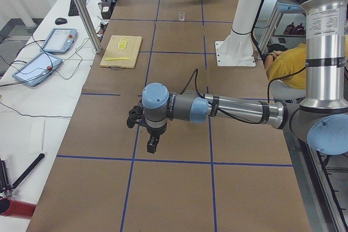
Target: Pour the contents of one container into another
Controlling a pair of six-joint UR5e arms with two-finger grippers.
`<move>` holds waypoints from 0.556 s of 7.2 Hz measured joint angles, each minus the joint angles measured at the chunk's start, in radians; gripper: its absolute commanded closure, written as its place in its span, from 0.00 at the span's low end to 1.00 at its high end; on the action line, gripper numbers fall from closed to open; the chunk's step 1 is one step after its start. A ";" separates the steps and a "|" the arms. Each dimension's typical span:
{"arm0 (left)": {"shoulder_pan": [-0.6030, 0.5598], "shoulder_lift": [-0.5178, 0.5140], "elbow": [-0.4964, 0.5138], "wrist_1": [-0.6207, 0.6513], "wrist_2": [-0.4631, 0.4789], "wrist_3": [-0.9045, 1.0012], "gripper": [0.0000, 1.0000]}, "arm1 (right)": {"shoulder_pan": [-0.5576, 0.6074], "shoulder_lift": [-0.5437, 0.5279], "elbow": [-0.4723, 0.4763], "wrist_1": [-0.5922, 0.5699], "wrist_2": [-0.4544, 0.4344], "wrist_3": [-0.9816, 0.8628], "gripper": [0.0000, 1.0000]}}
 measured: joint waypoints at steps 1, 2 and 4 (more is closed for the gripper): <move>0.000 -0.002 -0.003 0.001 0.005 -0.003 0.00 | -0.002 0.000 0.000 0.000 -0.001 0.001 0.00; 0.000 -0.006 -0.005 0.002 0.007 -0.004 0.00 | -0.005 0.000 0.000 0.000 -0.003 0.001 0.00; 0.000 -0.012 -0.008 0.006 0.008 -0.004 0.00 | -0.017 0.000 0.000 0.000 -0.005 0.001 0.00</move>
